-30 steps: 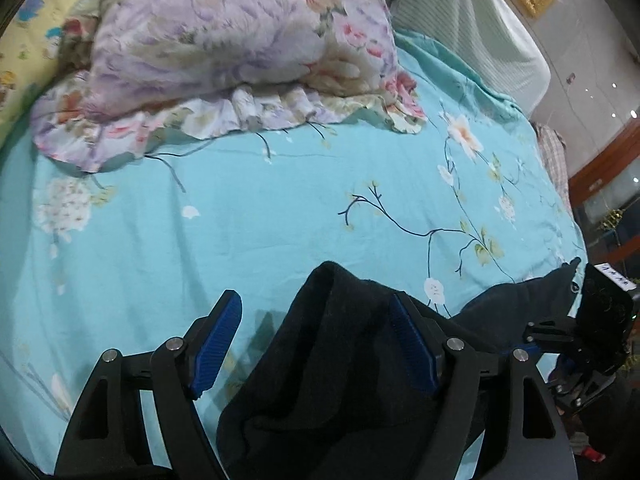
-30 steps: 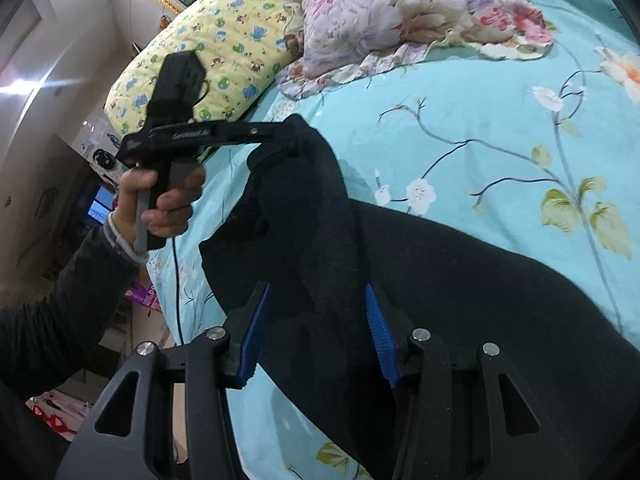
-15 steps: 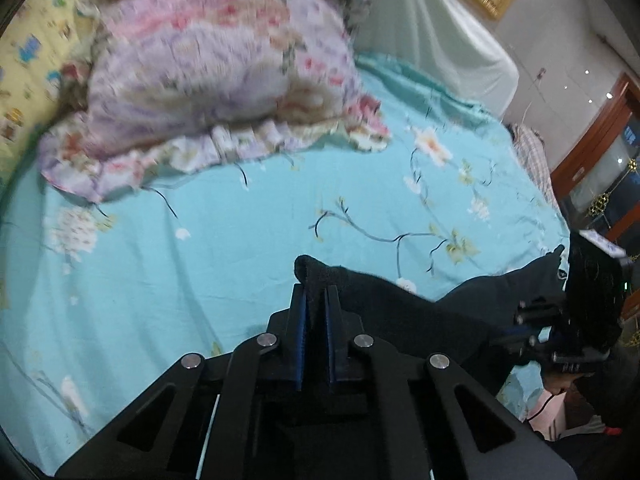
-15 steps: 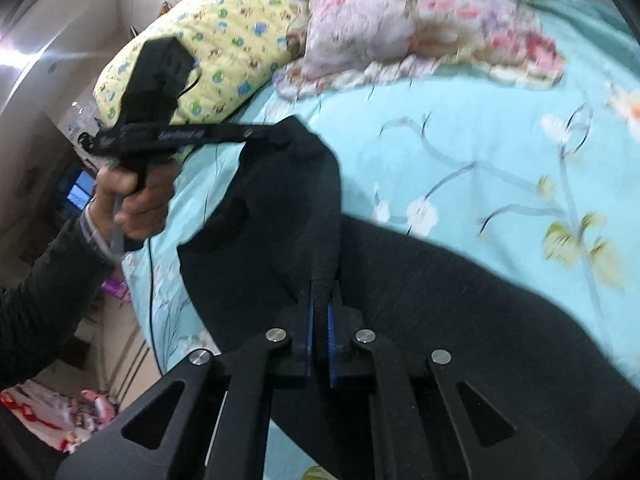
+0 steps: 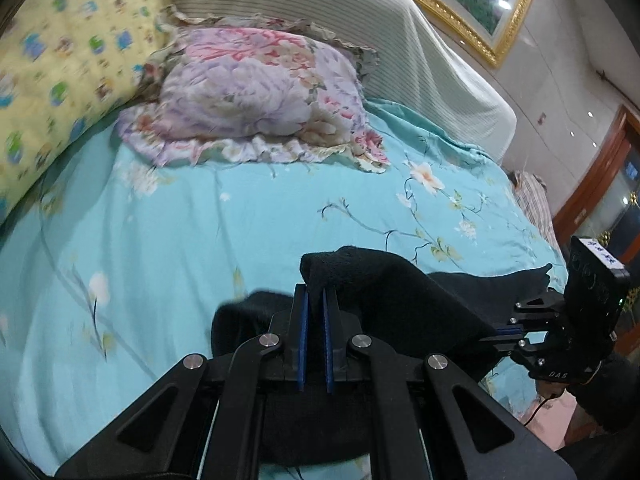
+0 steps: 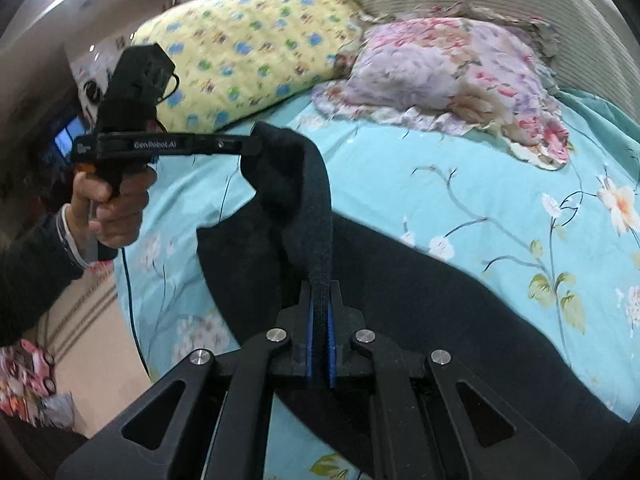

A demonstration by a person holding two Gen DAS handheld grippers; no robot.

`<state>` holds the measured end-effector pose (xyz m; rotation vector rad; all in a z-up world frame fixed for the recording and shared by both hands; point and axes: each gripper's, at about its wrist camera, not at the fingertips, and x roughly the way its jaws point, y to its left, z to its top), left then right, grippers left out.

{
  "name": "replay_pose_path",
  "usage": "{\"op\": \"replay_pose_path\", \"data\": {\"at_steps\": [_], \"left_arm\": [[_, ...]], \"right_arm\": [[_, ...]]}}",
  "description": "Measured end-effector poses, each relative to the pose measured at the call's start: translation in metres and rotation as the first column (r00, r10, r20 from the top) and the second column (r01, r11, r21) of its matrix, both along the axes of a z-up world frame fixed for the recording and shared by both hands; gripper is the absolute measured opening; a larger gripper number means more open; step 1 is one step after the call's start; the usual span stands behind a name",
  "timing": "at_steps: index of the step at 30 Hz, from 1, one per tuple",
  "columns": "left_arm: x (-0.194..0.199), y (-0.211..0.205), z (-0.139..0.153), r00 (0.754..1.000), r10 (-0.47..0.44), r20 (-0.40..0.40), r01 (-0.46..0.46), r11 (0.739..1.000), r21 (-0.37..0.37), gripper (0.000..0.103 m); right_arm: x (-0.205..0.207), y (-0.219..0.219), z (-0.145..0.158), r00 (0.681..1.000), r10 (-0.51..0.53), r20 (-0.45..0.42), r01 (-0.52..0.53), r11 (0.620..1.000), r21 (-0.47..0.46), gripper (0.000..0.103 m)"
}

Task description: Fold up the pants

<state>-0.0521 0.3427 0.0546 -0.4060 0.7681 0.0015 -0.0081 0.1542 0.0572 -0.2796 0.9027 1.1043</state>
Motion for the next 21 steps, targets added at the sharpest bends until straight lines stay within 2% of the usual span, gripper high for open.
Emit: {"op": "replay_pose_path", "data": {"at_steps": [7,12,21], "left_arm": [[-0.029,0.007,-0.023,0.995,0.095,0.006,-0.094,0.99,-0.1,0.005],[-0.041,0.007,-0.035,0.99,0.139,-0.004,-0.138,0.982,-0.128,0.005],[-0.068,0.007,-0.051,0.969,0.245,-0.018,-0.244,0.948,-0.203,0.005]], "right_arm": [[-0.023,0.004,-0.018,0.999,0.046,0.025,-0.045,0.998,-0.049,0.006],[-0.037,0.007,-0.029,0.994,0.087,0.058,-0.081,0.992,-0.097,0.006],[-0.044,0.01,-0.035,0.991,0.11,0.081,-0.1,0.987,-0.123,0.006]]}}
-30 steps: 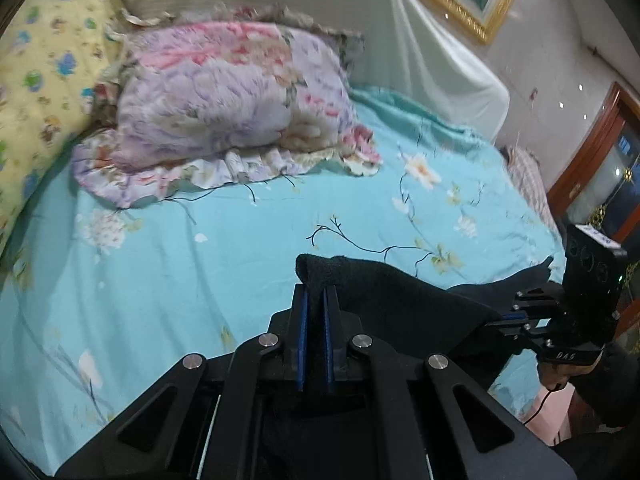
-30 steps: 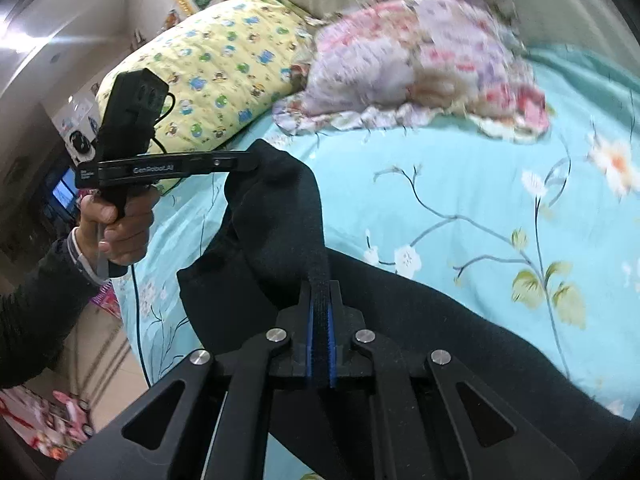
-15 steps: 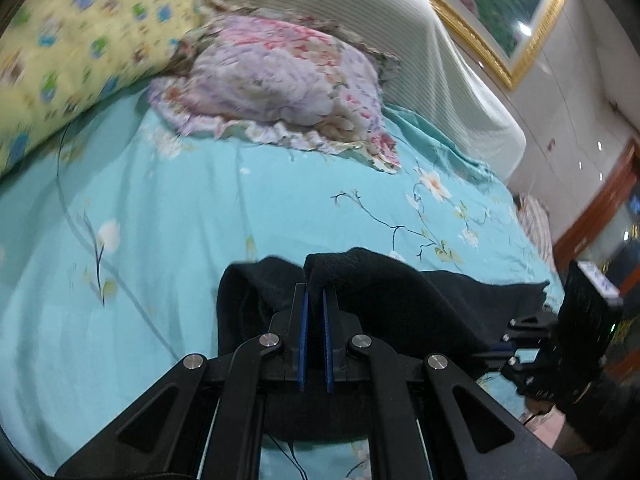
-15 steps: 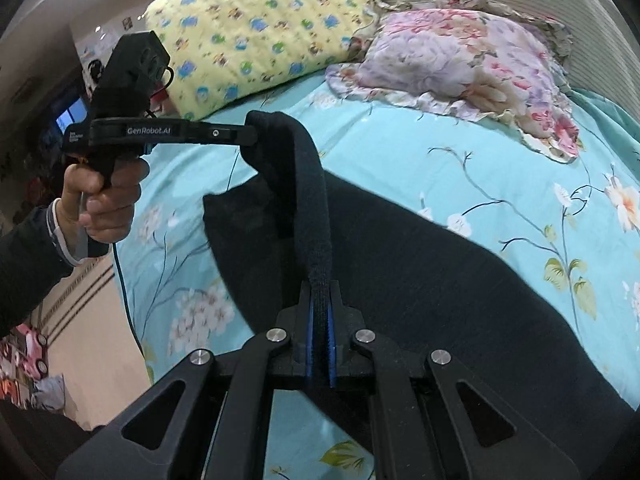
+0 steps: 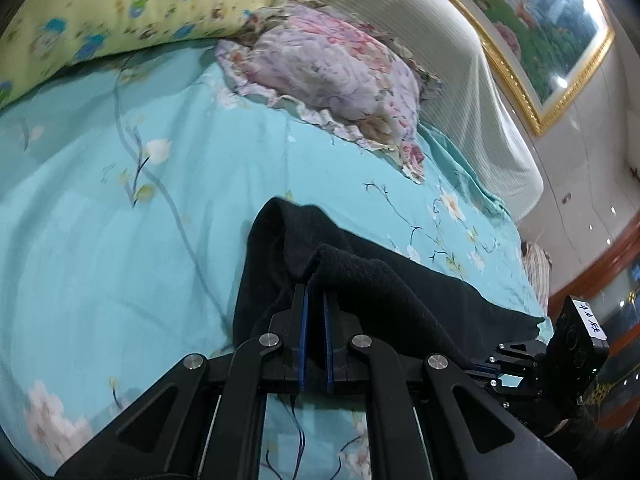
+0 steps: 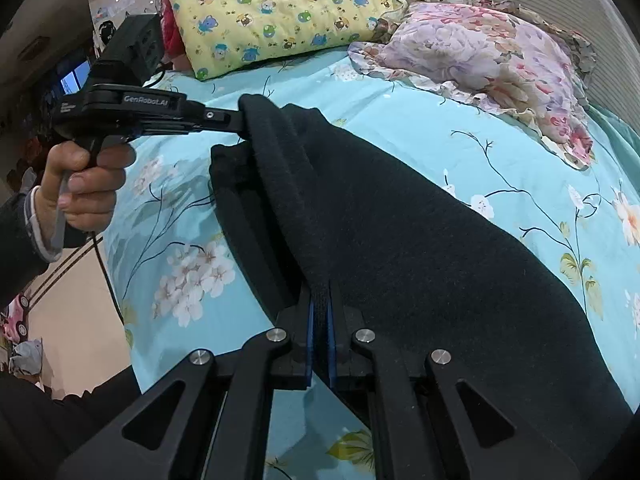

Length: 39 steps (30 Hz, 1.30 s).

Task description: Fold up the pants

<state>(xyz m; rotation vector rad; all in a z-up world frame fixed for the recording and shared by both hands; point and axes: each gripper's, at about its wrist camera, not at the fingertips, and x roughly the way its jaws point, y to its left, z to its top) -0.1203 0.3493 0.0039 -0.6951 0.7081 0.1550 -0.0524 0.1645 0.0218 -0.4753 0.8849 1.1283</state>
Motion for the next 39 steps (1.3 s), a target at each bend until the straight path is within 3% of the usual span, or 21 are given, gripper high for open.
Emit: {"op": "replay_pose_path", "data": {"at_steps": [8,12,17,20,28,31,35,39], "left_arm": [[-0.02,0.001,-0.006,0.996,0.076,-0.042,-0.077,0.996,-0.033,0.003],[-0.032,-0.003,0.0,0.99,0.129,-0.064,-0.132,0.991,-0.034,0.008],[-0.045,-0.011,0.011,0.981,0.183,-0.071,-0.188,0.98,-0.071,0.057],[-0.046,-0.017,0.017,0.976,0.202,-0.079,-0.209,0.972,-0.109,0.062],[-0.03,-0.036,0.021,0.967,0.21,-0.146,-0.23,0.963,-0.139,0.067],[-0.023,-0.039,0.018,0.957,0.219,-0.19,-0.249,0.957,-0.151,0.068],[-0.017,-0.042,0.012,0.946,0.236,-0.22,-0.278,0.943,-0.183,0.068],[-0.007,-0.041,0.01,0.932,0.255,-0.257,-0.303,0.938,-0.17,0.069]], "right_arm": [[-0.004,0.002,0.0,1.0,0.02,0.018,-0.02,1.0,-0.015,0.007],[-0.002,0.002,-0.002,1.0,0.014,-0.026,-0.015,1.0,-0.016,0.013],[-0.001,-0.007,0.004,0.995,0.018,-0.103,-0.013,0.999,0.045,0.029],[0.001,-0.014,0.009,0.992,0.005,-0.13,0.006,0.997,0.082,0.034],[0.03,-0.043,0.022,0.971,-0.102,-0.215,0.141,0.975,0.174,0.037],[0.044,-0.054,0.025,0.963,-0.146,-0.226,0.191,0.963,0.193,0.043],[0.063,-0.067,0.027,0.947,-0.198,-0.253,0.254,0.944,0.211,0.043],[0.081,-0.075,0.028,0.934,-0.248,-0.256,0.304,0.929,0.209,0.043]]}}
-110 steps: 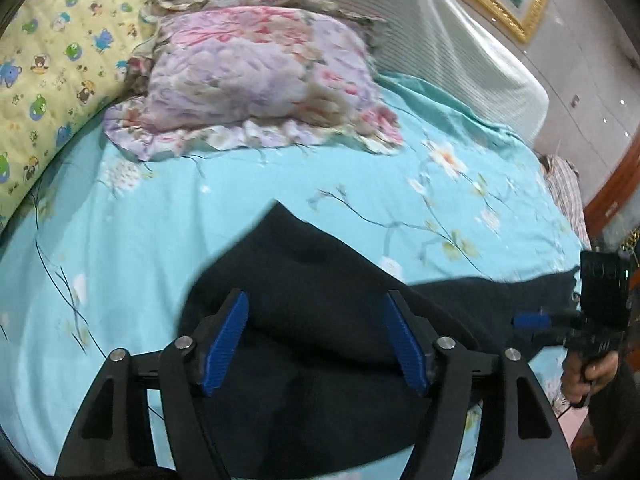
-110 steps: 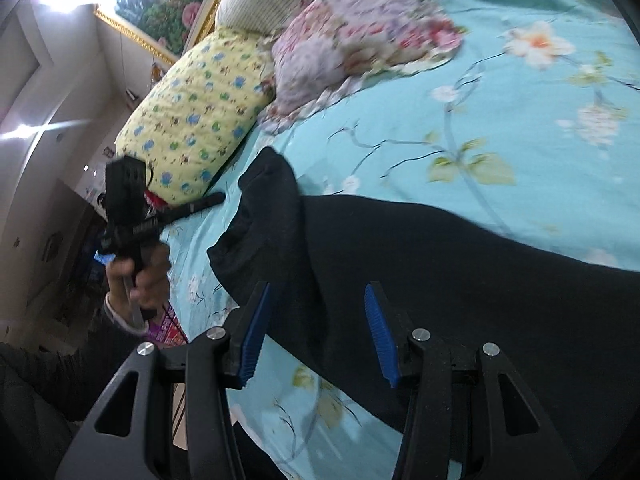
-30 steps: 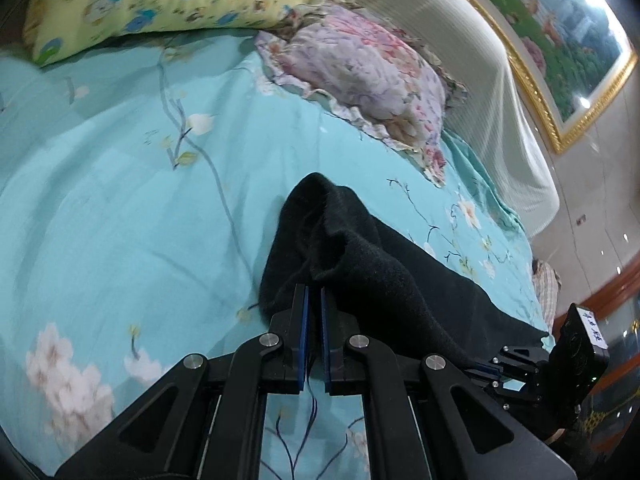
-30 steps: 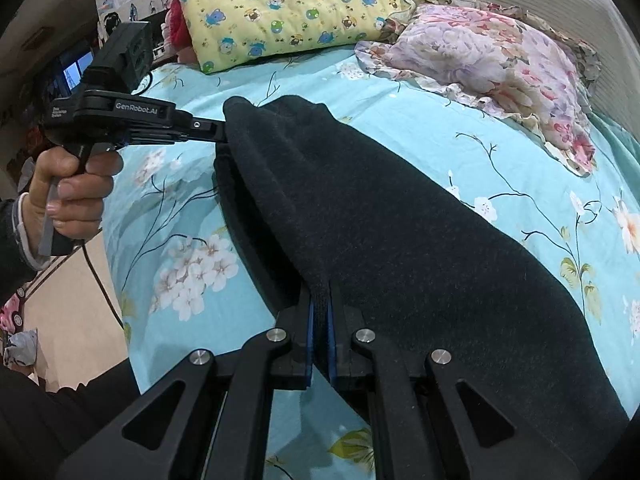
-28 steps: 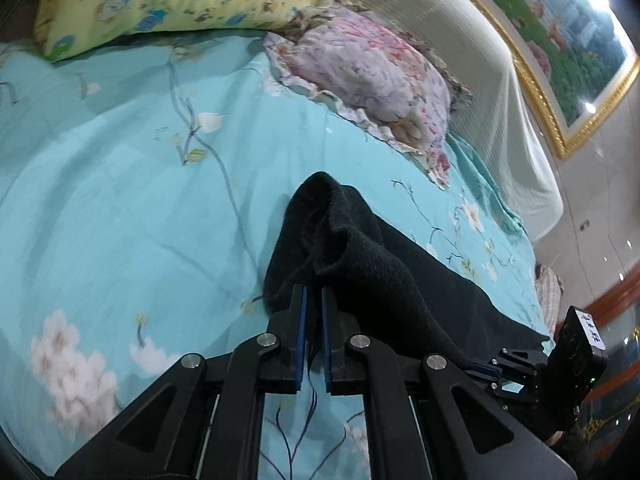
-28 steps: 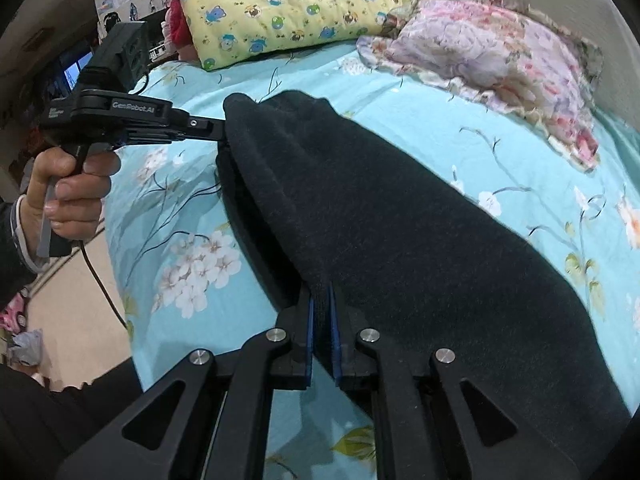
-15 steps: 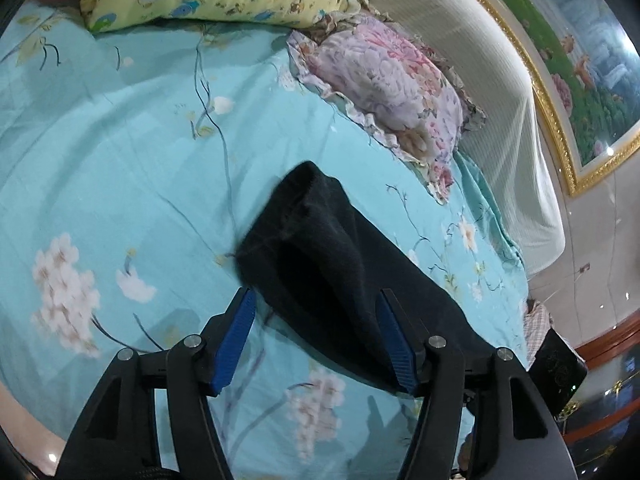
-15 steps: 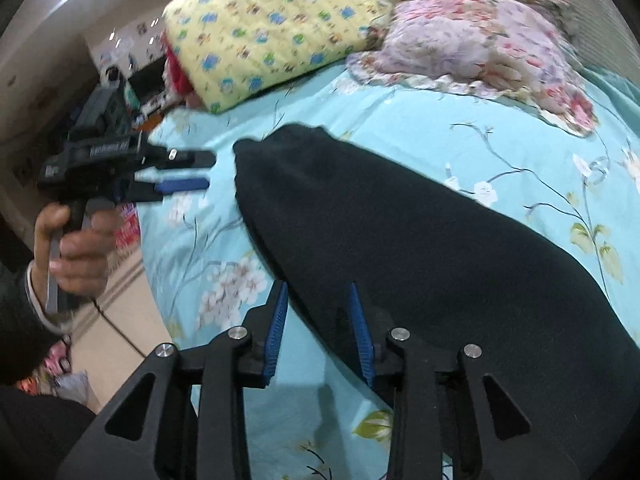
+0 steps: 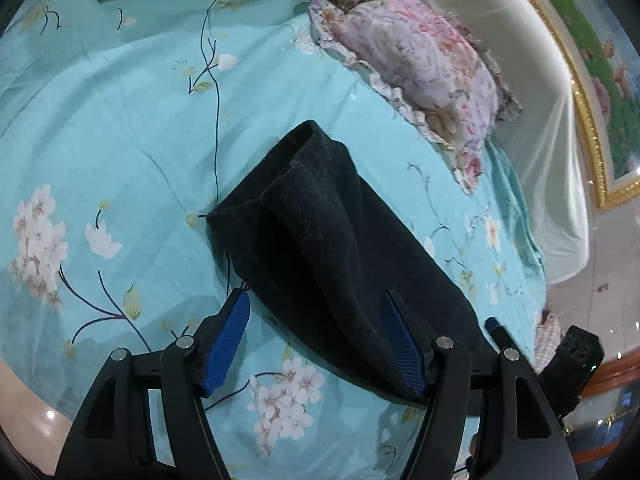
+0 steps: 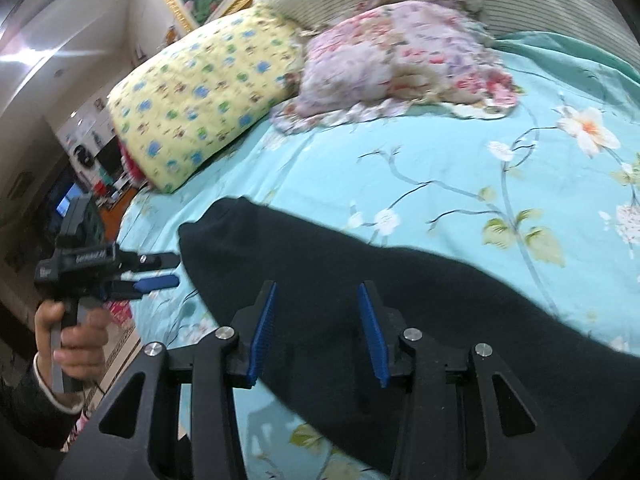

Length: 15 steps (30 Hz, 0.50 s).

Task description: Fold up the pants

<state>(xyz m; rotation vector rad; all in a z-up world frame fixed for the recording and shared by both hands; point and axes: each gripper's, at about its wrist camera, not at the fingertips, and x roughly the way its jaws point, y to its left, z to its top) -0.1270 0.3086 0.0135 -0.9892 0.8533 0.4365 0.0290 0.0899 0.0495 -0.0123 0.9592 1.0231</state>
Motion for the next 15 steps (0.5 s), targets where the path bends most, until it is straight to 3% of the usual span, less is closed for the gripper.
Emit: {"op": "replay_pose_path", "data": {"at_steps": [7,12,15], "left_arm": [[0.01,0.011,-0.013,0.996,0.051,-0.069,-0.053,0.998,-0.03,0.073],[0.008,0.01,-0.036,0.992,0.048,-0.112,-0.055,0.997,-0.057,0.073],[0.006,0.009,-0.04,0.994,0.05,-0.094,-0.054,0.997,-0.049,0.073]], "right_arm": [[0.058,-0.004,-0.007,0.996,-0.075,-0.058,0.075,0.997,-0.007,0.043],[0.096,0.011,-0.03,0.995,-0.073,-0.066,0.064,0.99,-0.124,0.043],[0.104,0.026,-0.047,0.998,-0.024,-0.066,0.011,0.981,-0.195,0.043]]}}
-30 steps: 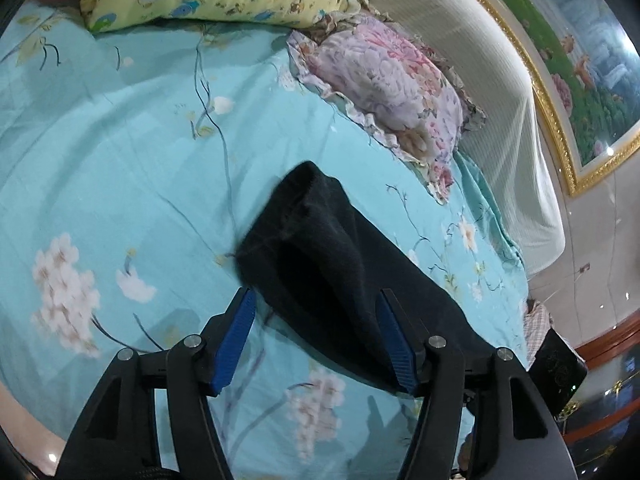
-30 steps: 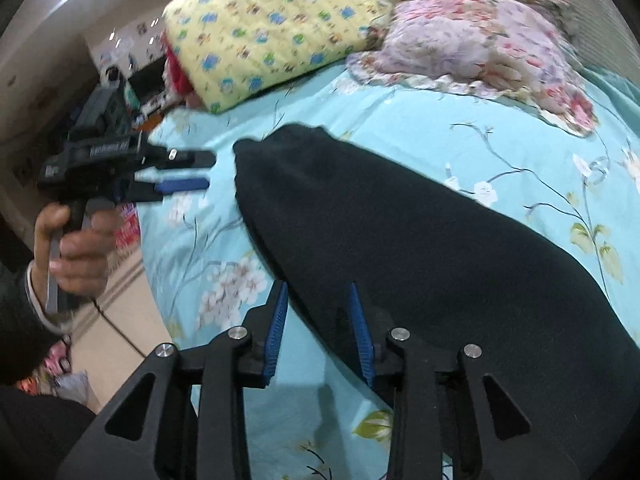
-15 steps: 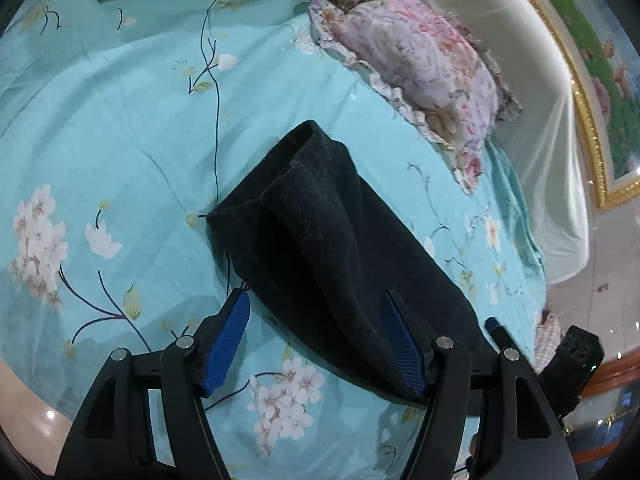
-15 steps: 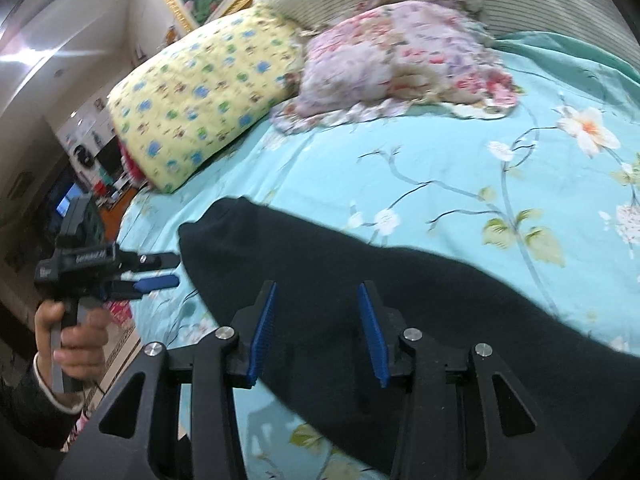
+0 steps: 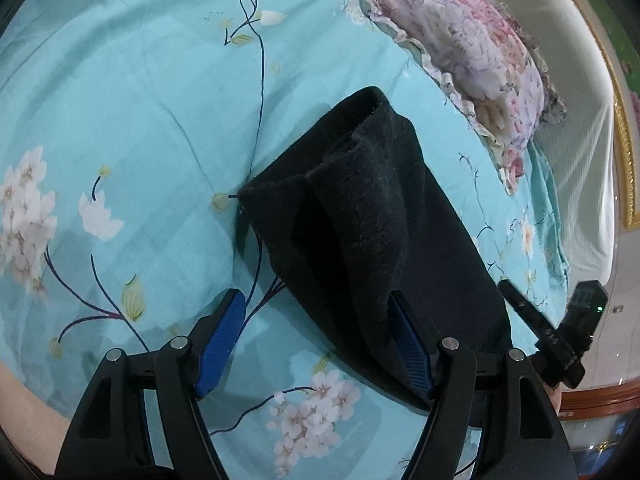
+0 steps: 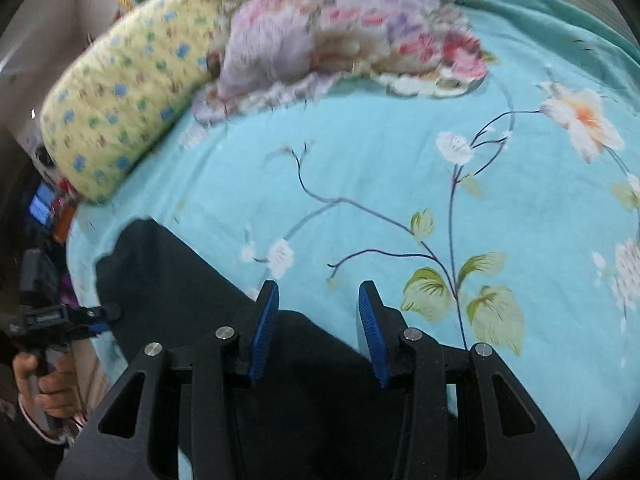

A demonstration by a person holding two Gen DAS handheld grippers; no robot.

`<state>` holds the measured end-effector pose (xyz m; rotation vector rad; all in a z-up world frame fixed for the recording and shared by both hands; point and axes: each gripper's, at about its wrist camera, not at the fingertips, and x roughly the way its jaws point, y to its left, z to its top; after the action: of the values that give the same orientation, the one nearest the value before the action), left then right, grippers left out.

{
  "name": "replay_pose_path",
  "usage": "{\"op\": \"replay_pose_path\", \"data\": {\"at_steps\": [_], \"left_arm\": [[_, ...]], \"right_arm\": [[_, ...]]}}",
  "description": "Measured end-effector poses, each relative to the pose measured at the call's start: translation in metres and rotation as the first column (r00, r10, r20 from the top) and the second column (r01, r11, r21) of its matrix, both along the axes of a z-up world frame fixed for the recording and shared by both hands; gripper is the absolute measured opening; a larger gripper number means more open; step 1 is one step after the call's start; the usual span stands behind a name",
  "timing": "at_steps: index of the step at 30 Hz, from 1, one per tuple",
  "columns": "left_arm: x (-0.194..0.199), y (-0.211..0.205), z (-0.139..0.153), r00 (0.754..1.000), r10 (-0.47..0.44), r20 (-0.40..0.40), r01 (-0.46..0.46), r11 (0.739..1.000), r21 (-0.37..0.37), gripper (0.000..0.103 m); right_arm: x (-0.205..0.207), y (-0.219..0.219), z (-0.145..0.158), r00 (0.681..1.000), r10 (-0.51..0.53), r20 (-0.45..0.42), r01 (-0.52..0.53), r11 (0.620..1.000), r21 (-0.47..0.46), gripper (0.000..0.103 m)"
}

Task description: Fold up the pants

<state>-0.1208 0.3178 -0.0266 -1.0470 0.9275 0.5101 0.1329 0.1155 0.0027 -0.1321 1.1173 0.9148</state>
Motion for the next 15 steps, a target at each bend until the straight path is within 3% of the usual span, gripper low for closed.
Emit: {"op": "replay_pose_path", "data": {"at_steps": [4,10,13,15], "left_arm": [[0.005,0.002,-0.001,1.0,-0.01,0.001,0.01,1.0,0.025,0.07],[0.012,0.004,-0.001,1.0,-0.023,0.01,0.023,0.998,0.063,0.063],[0.017,0.003,-0.002,0.999,-0.034,0.011,0.032,0.994,0.101,0.053],[0.022,0.001,-0.002,0.999,-0.049,0.012,0.047,0.99,0.132,0.045]], "right_arm": [[-0.012,0.018,-0.011,0.992,0.13,0.004,-0.13,0.991,-0.042,0.043],[-0.039,0.033,-0.015,0.942,0.331,0.06,-0.319,0.935,-0.152,0.043],[-0.041,0.035,-0.018,0.926,0.371,0.071,-0.353,0.917,-0.187,0.043],[-0.033,0.037,-0.021,0.936,0.351,0.031,-0.341,0.923,-0.177,0.043]]}}
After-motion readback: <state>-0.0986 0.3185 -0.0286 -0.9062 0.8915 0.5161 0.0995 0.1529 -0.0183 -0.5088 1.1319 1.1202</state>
